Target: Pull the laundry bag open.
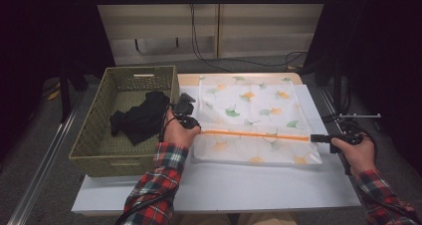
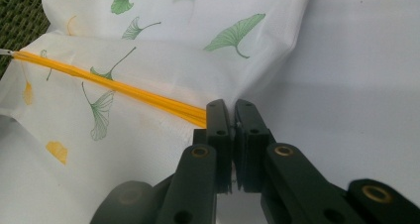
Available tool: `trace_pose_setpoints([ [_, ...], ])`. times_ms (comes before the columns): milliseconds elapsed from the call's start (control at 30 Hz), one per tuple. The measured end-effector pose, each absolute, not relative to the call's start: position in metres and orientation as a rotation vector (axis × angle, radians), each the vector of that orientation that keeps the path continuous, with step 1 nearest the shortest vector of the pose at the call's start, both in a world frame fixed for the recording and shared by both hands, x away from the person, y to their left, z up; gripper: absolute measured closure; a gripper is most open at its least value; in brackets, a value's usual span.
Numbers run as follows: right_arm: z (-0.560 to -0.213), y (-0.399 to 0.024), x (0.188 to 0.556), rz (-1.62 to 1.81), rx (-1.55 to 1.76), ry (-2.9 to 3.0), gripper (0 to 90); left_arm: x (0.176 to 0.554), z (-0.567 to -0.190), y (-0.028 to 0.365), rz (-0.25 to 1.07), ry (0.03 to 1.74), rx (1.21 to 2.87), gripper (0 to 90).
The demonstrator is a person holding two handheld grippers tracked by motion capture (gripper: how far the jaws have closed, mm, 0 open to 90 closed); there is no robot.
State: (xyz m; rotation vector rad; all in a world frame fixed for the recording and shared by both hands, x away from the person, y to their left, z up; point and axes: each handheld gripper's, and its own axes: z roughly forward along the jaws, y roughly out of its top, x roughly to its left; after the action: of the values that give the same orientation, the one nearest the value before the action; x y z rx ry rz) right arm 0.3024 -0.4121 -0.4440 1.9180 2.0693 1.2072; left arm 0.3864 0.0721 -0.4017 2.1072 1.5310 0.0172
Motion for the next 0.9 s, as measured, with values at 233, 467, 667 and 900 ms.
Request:
trace_pose_setpoints([
  [233,-0.4437,-0.4131,0.3035,1.203,1.917,2.072,86.8,0.3861,-0.3998,0.0727,0.025,1.535,2.103,90.0],
  [467,-0.4442,-0.4151,0.3036,1.196,1.922,2.065,86.8,0.3862,-0.3966,0.0759,0.026,1.548,2.086,90.0],
  [667,-0.4436,-0.4173,0.3036,1.194,1.922,2.057,86.8,0.3862,-0.3977,0.0771,0.023,1.548,2.088,90.0],
  [900,-0.4434,-0.4204,0.3041,1.192,1.92,2.058,86.8,0.3853,-0.3973,0.0768,0.024,1.556,2.081,90.0],
])
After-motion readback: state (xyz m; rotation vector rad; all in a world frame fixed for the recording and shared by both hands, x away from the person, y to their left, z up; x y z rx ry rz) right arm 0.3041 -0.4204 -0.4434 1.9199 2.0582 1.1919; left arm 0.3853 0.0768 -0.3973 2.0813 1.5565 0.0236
